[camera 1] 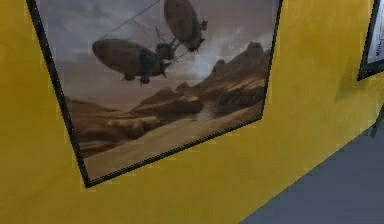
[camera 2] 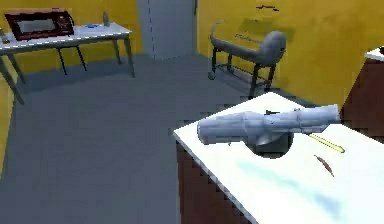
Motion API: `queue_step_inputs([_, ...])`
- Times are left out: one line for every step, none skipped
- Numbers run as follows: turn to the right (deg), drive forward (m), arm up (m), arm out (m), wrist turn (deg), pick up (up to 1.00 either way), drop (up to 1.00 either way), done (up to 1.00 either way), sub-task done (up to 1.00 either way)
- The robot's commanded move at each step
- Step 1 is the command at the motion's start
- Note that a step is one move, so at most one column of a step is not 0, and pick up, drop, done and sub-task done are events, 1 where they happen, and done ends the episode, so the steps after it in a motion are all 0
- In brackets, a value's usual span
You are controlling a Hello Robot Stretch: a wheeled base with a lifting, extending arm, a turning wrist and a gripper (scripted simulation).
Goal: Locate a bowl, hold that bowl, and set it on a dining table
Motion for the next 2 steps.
queue_step_inputs([24.0, 0.00, 0.00, 0.00, 0.0, 0.00, 0.00, 0.00, 0.00])
queue_step_inputs([0.0, 0.00, 0.50, 0.00, 0.0, 0.00, 0.00, 0.00, 0.00])
